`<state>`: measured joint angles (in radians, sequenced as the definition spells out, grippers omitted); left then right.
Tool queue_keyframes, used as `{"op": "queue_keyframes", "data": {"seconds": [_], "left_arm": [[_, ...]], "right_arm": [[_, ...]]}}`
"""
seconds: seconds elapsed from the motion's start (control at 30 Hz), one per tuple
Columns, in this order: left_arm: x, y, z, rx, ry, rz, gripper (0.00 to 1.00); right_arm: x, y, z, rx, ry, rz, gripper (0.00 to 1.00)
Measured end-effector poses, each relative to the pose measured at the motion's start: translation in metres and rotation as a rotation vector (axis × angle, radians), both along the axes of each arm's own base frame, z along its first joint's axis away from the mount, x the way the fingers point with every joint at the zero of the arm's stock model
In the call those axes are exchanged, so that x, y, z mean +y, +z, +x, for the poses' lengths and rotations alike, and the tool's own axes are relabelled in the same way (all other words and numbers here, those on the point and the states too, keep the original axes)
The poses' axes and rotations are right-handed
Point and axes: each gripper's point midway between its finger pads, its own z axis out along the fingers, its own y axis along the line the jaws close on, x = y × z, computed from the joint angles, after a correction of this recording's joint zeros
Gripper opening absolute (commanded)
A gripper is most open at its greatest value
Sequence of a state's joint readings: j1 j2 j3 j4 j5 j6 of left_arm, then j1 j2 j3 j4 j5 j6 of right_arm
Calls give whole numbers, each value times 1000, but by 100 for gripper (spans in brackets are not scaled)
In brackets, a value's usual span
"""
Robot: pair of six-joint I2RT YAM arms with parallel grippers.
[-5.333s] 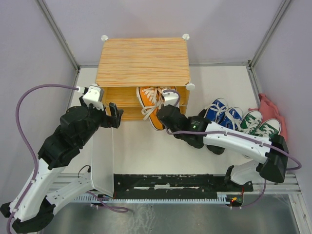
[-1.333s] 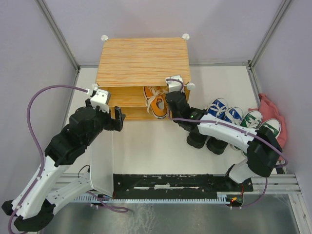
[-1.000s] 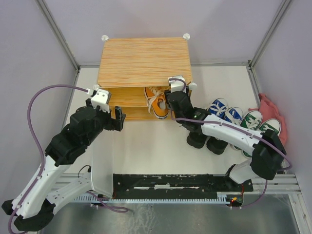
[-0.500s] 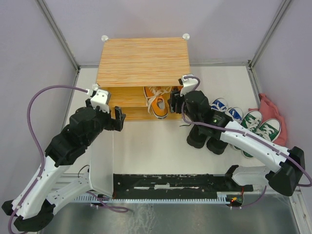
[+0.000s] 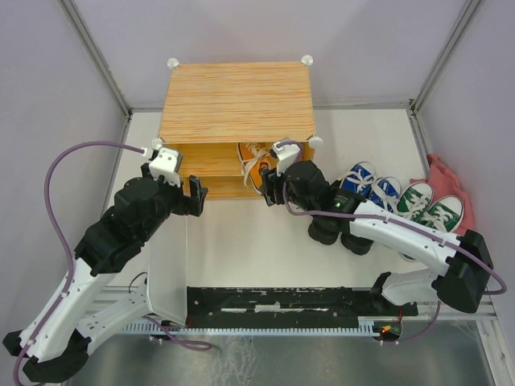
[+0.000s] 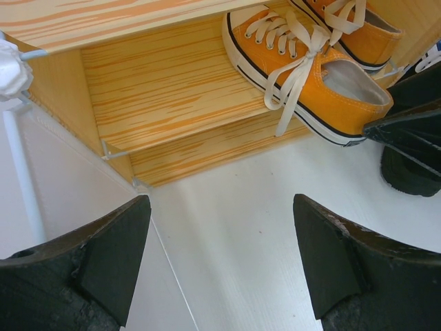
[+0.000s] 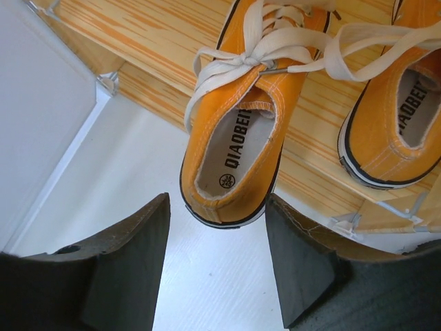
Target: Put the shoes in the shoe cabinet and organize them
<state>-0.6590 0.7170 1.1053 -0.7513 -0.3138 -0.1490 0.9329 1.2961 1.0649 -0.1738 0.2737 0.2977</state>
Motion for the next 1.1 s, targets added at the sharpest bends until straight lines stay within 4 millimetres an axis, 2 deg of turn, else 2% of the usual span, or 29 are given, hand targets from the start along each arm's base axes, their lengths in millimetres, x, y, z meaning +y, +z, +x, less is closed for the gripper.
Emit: {"op": "queue_keyframes", "data": {"seconds": [0.07,0.17,0.27,0.3,0.43,0.63,0.8,0.97,1.1], "left_arm": [[0,0,0,-3,1,-2,90],[0,1,0,-12,1,-9,90],[0,1,0,-19,2,-13,90],[0,1,0,-19,2,-13,90],[0,1,0,-20,2,-14,90],[1,1,0,-20,2,-14,90],[1,1,0,-20,2,-14,90],[1,1,0,-21,2,-14,90],[1,1,0,-20,2,-14,90]], "right_arm": [[2,-9,3,11,-5,-17,62],[4,-25,8,28,-21,-51,53],[7,-31,10,33,-25,-60,24],[8,-30,10,28,-25,-58,18],[6,-23,16,3,-54,-41,2],[-3,-19,19,-36,-94,-49,2],[-16,-12,30,-95,-159,-73,2],[-10,-5,42,-139,-175,-78,2],[-2,-10,53,-155,-186,-89,2]]}}
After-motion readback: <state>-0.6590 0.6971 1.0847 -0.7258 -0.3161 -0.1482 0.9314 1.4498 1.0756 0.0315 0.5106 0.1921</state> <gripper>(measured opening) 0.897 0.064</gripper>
